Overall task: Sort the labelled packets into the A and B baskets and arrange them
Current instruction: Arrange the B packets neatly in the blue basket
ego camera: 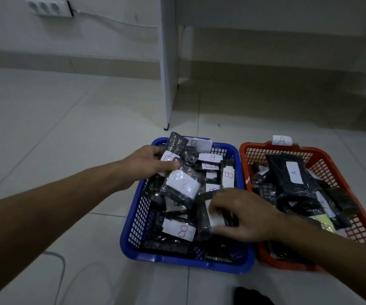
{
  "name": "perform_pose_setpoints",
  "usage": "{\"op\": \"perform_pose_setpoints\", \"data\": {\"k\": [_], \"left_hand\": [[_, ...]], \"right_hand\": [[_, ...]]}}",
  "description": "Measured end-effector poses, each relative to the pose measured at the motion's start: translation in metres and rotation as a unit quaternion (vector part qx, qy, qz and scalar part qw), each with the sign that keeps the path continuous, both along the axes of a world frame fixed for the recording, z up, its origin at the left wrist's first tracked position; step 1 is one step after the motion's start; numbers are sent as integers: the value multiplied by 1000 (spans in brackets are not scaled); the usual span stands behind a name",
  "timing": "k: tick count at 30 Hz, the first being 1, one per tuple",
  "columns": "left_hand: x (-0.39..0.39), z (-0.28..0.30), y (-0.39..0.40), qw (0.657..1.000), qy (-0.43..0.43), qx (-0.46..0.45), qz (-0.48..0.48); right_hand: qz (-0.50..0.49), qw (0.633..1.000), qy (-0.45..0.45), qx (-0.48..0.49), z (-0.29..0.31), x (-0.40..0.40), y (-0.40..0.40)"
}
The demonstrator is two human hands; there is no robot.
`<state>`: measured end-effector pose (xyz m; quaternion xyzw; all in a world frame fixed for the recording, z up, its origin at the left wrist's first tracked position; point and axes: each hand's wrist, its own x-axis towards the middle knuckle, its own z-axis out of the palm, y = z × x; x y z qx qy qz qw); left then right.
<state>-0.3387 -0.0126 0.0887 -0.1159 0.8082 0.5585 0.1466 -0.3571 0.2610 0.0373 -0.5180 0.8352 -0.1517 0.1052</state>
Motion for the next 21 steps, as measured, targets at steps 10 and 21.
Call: {"op": "perform_pose_setpoints", "data": {"k": [10,21], "left_hand": [[-1,-12,12,989,-22,134,63],[-1,-37,-6,995,45,-69,48]], "right_hand": [[-360,760,-476,-257,26,-18,-41],[-484,789,-313,-215,-11,-62,-53]]}}
